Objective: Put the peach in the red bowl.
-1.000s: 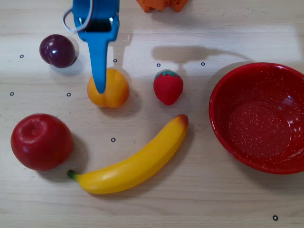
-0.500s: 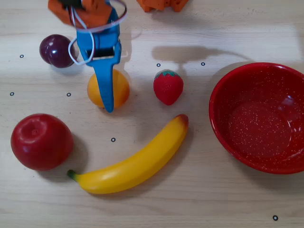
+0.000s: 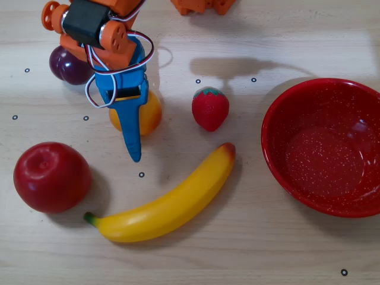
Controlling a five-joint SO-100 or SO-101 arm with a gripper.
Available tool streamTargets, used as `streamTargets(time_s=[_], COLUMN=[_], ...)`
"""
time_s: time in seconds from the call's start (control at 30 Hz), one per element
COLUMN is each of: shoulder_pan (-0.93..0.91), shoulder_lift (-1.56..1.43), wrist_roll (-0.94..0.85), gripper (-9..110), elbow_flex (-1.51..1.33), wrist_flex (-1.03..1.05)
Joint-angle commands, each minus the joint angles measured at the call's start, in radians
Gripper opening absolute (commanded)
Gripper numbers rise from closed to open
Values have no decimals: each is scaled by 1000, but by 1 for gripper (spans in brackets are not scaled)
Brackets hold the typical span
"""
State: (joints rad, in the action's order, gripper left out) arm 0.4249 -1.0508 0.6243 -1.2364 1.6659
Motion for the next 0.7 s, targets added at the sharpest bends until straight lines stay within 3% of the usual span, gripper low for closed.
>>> streamTargets(time_s=[0.0, 0.67], shoulder_pan=[-6, 8], shoulder_lift=[-34, 14], wrist_roll=[25, 38], gripper=[69, 66], elbow_flex=[75, 60], wrist_flex=[-28, -97])
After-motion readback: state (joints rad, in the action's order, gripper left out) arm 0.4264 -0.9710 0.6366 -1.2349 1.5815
